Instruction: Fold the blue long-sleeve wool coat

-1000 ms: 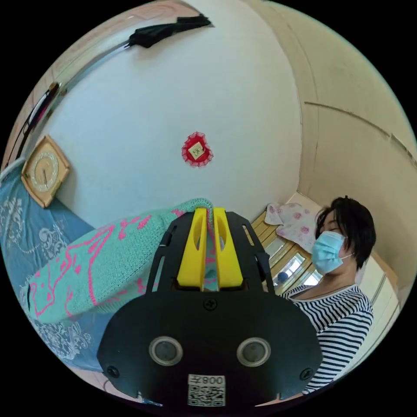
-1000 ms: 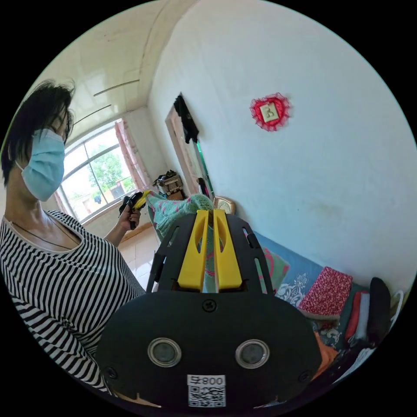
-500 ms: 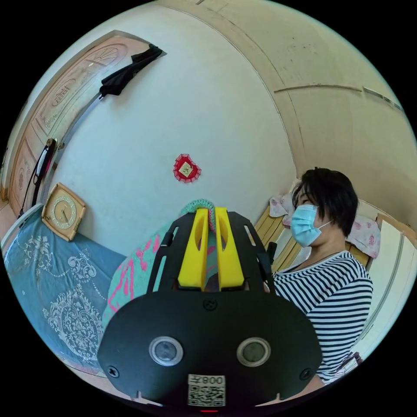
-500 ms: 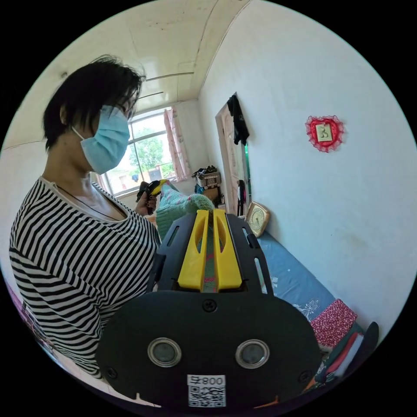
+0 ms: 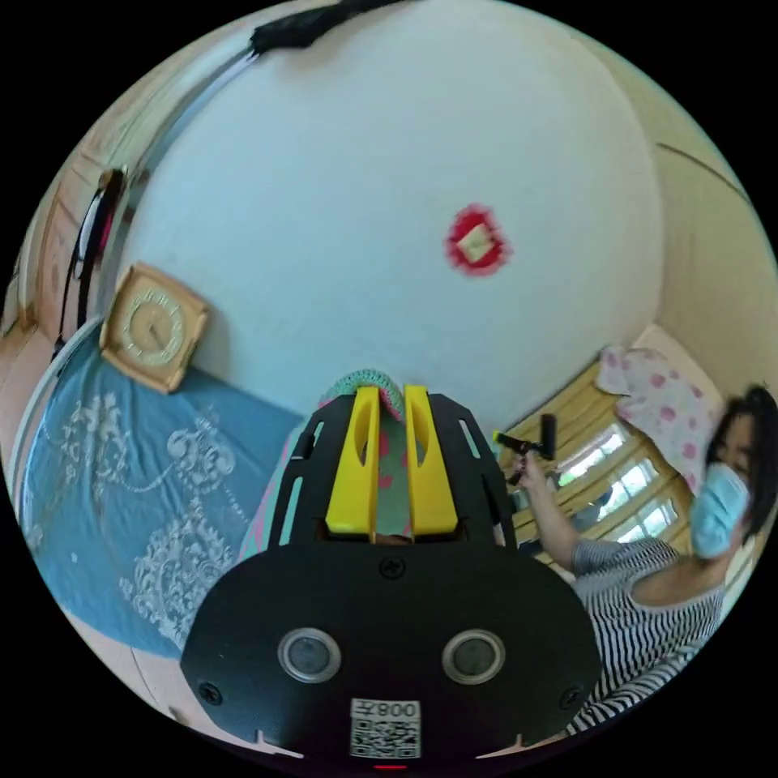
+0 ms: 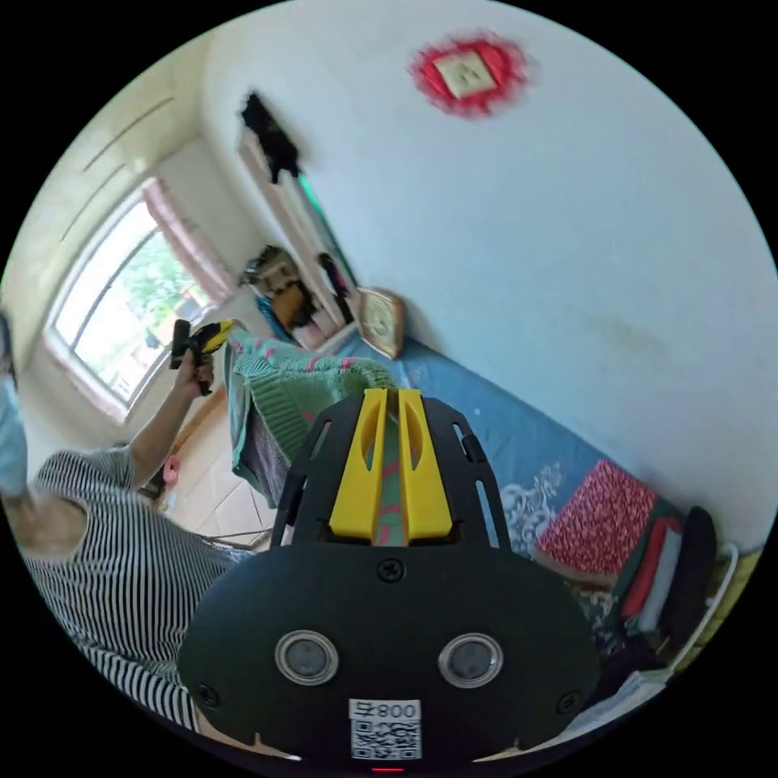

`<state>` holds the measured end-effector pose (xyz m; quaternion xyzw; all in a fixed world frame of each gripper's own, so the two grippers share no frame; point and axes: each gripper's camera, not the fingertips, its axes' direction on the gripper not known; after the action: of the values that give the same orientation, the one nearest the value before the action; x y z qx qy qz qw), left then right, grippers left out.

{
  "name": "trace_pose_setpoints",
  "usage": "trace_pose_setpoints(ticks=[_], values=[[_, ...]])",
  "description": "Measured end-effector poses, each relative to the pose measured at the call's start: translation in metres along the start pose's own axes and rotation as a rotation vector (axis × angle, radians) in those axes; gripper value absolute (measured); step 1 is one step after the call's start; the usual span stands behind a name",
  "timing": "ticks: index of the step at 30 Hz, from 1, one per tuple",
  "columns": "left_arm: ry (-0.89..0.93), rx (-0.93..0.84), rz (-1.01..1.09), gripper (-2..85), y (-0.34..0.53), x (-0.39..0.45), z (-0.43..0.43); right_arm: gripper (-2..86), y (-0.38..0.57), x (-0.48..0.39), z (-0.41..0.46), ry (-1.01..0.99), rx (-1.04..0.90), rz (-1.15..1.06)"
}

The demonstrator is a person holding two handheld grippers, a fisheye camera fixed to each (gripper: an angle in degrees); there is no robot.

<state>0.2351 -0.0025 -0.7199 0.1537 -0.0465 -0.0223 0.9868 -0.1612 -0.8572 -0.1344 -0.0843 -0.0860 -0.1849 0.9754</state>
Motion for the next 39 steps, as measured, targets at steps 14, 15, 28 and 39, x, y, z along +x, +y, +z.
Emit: trace_pose_setpoints(ticks=[14,15,28,39], values=[[-0.104,-0.315,-0.747,8.5,0.122,-0.271,0.137,0.2,0.262,0.170,0.331,-0.085,-0.495,0.666],[-0.155,-0.354,-0.764,8.8,0.123,-0.281,0.146,0.3,0.274,0.173,0.340,-0.100,-0.501,0.686],[-0.480,-0.509,-0.752,12.0,0.057,-0.367,0.258,6.1,0.410,0.239,0.506,0.020,-0.564,0.691],[-0.661,-0.670,-0.671,3.7,0.040,-0.404,0.359,1.2,0.581,0.235,0.614,-0.081,-0.655,0.701]])
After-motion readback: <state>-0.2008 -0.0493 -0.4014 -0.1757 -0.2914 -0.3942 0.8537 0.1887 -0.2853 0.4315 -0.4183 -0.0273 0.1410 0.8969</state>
